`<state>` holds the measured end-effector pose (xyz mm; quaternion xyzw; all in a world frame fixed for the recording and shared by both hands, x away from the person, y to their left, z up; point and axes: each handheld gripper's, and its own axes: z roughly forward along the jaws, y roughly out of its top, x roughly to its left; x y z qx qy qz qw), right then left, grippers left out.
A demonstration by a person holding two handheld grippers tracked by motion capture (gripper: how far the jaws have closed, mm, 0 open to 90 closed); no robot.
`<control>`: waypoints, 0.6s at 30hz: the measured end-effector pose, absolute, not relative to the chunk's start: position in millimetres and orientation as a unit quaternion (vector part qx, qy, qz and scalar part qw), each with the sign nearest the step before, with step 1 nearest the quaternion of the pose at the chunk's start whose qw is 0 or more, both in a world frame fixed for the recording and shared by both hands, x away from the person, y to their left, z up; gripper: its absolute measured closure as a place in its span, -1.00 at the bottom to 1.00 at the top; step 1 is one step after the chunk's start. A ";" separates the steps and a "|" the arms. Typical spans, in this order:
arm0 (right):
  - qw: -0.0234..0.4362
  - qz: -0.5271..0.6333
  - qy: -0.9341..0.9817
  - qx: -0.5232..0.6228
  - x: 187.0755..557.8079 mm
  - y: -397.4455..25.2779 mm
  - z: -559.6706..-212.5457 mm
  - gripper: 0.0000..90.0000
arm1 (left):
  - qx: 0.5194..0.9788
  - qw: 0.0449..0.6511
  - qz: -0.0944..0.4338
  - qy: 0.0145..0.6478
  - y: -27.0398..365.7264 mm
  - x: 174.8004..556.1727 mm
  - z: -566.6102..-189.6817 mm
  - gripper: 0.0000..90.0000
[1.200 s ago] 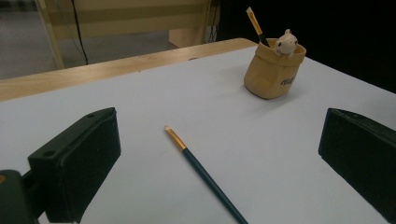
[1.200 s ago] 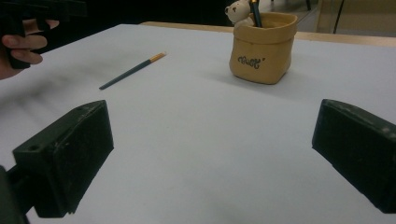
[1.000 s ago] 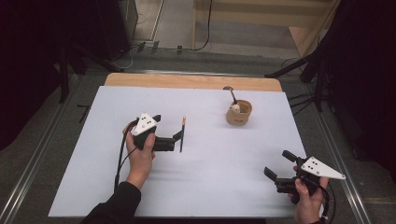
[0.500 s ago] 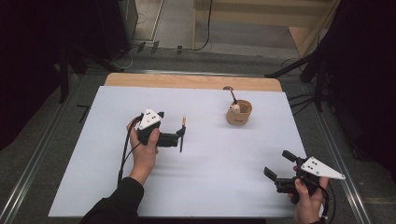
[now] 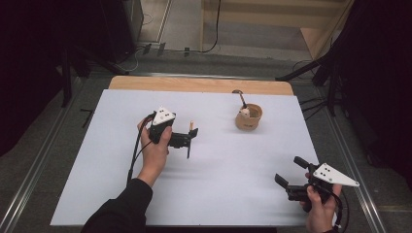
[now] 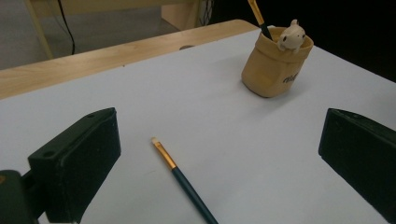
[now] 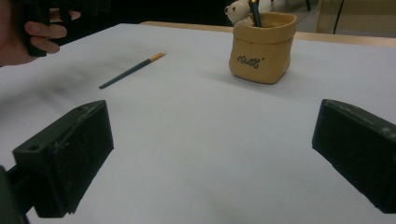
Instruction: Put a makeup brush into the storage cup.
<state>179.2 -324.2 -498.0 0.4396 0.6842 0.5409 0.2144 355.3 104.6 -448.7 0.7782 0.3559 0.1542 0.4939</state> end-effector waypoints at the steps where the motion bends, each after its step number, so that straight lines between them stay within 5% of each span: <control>1: 0.215 0.541 0.684 0.439 179.2 -324.3 -498.0 -1.00 | 0.781 0.490 0.151 0.357 104.0 356.4 -449.2 -1.00; 18: 0.212 0.540 0.685 0.440 179.7 -323.6 -498.9 -1.00 | 0.829 0.416 0.101 0.360 96.5 370.8 -448.5 -1.00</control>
